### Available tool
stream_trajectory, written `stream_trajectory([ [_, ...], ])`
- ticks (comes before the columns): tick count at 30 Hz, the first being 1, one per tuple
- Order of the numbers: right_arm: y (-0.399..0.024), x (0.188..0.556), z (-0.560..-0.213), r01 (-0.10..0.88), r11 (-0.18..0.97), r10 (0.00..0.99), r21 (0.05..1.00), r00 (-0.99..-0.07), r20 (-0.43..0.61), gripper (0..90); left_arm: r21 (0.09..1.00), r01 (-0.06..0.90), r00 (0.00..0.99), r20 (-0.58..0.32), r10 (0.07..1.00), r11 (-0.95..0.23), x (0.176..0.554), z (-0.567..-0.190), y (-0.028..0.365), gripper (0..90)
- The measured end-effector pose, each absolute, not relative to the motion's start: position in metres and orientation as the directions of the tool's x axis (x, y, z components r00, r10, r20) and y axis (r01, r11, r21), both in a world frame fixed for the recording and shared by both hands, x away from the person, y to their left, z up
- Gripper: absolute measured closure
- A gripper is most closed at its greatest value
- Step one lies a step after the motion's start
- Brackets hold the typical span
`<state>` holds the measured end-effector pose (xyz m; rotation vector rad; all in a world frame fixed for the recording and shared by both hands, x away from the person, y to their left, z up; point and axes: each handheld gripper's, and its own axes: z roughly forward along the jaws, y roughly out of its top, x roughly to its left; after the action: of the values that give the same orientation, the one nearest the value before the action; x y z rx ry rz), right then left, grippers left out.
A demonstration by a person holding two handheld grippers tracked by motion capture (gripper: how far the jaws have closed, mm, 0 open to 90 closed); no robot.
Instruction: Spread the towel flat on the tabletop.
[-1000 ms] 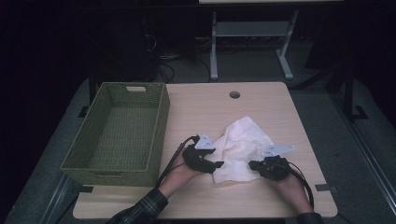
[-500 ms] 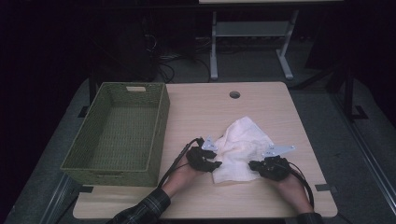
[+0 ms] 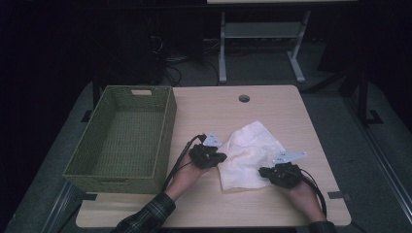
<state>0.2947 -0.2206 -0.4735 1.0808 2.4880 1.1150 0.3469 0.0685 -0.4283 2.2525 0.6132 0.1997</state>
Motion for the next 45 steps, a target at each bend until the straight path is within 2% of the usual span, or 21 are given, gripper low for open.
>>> stream_trajectory([
  [22,-0.228,0.291,-0.471,0.543,0.46,0.707,0.702,-0.702,0.08,85.4,0.765,0.41,0.83,-0.087,0.551,-0.497,0.393,-0.396,0.063,86.2],
  [33,-0.242,0.29,-0.471,0.552,0.456,0.724,0.699,-0.686,0.069,85.4,0.776,0.428,0.799,-0.086,0.595,-0.462,0.422,-0.403,0.055,86.2],
  [40,-0.244,0.29,-0.471,0.554,0.455,0.725,0.697,-0.685,0.071,85.3,0.754,0.446,0.784,-0.068,0.617,-0.483,0.439,-0.417,0.056,85.9],
  [45,-0.245,0.29,-0.471,0.548,0.459,0.722,0.699,-0.689,0.067,85.3,0.746,0.465,0.748,-0.044,0.662,-0.476,0.448,-0.421,0.063,81.3],
])
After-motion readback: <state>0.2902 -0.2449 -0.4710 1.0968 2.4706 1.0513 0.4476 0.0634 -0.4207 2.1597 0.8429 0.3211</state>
